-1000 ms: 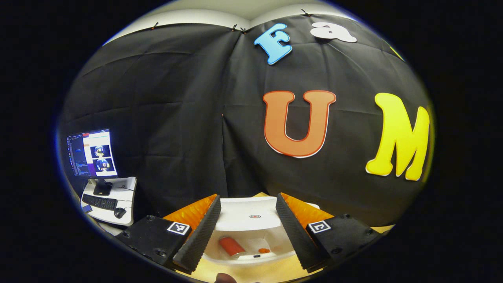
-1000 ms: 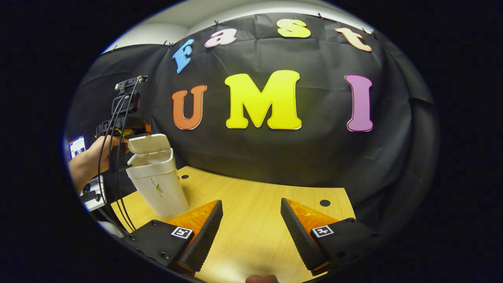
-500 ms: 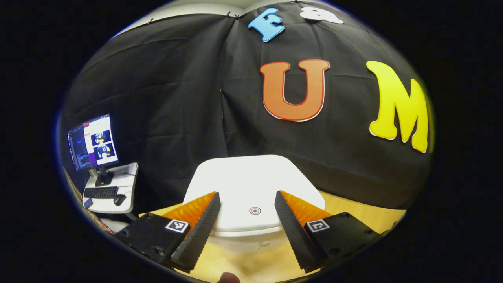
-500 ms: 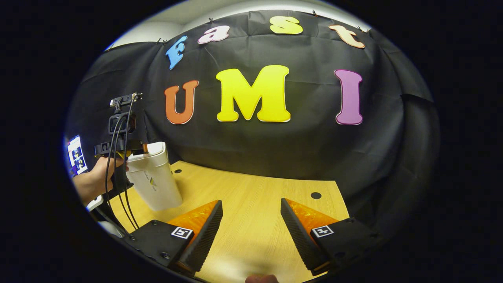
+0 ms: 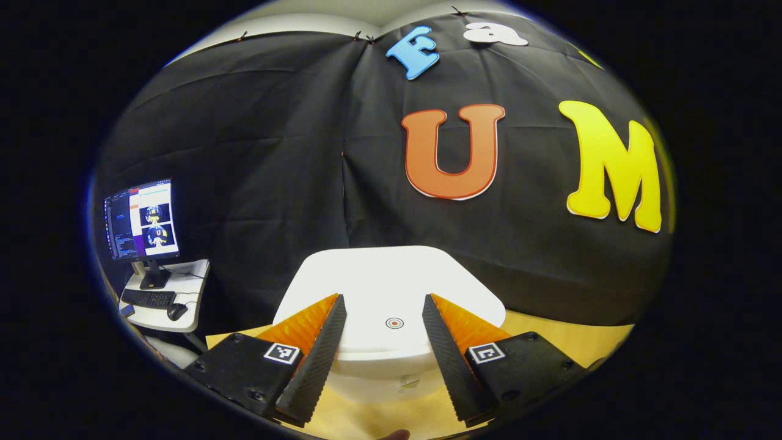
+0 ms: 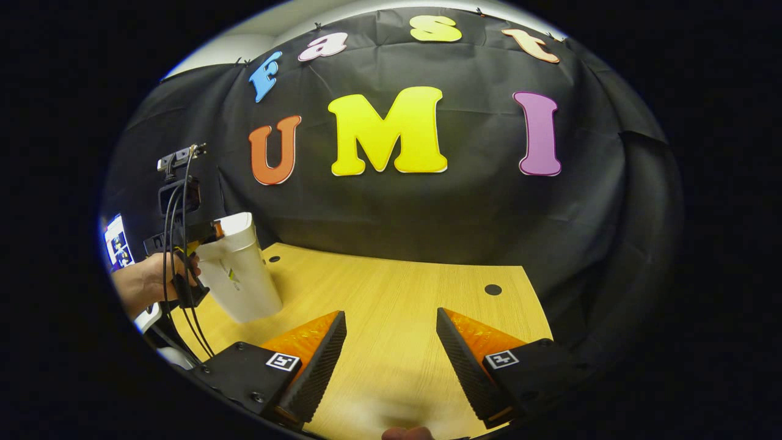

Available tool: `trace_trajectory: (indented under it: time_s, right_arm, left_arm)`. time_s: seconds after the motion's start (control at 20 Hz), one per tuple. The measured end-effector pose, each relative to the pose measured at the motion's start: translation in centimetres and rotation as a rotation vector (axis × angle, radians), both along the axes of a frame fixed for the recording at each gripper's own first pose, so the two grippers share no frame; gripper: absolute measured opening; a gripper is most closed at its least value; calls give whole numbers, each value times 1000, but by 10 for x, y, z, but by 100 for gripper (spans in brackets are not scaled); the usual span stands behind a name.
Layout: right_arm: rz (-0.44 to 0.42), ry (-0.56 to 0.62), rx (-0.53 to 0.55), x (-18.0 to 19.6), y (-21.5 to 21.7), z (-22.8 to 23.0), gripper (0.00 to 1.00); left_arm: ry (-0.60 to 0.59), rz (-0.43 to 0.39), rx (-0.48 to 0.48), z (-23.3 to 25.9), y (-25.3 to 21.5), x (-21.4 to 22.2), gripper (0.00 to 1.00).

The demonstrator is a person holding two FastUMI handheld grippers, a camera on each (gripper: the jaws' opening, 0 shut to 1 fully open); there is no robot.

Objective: Press the lid of the desktop garbage bin to open it, pick up the crumpled paper on the desktop and throw it into the bin, then pick up the pop can on the desktop and drop it into the bin, and finally close the garbage bin lid.

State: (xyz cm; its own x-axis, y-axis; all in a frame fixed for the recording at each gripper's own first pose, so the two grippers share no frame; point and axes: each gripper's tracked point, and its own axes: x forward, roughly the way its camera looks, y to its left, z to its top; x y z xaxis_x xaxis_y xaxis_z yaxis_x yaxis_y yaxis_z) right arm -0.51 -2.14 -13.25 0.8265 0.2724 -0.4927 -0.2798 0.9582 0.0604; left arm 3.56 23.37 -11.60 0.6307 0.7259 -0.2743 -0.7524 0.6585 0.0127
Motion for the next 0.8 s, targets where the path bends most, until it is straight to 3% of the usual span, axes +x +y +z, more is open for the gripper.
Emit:
trace_trajectory:
  time_s: [0.2,0.3,0.6,0.8]
  right_arm:
    - [-33,-52,22,8,2,18,94]
    - [-42,-88,29,9,6,31,94]
    - [-87,-232,40,12,17,77,94]
    - [-160,-331,46,11,14,111,94]
  left_arm:
    - [-12,-54,13,8,0,1,83]
    - [-86,-99,19,26,-5,2,83]
    - [-255,-417,134,134,-76,28,83]
    - [-314,-587,132,168,-131,6,86]
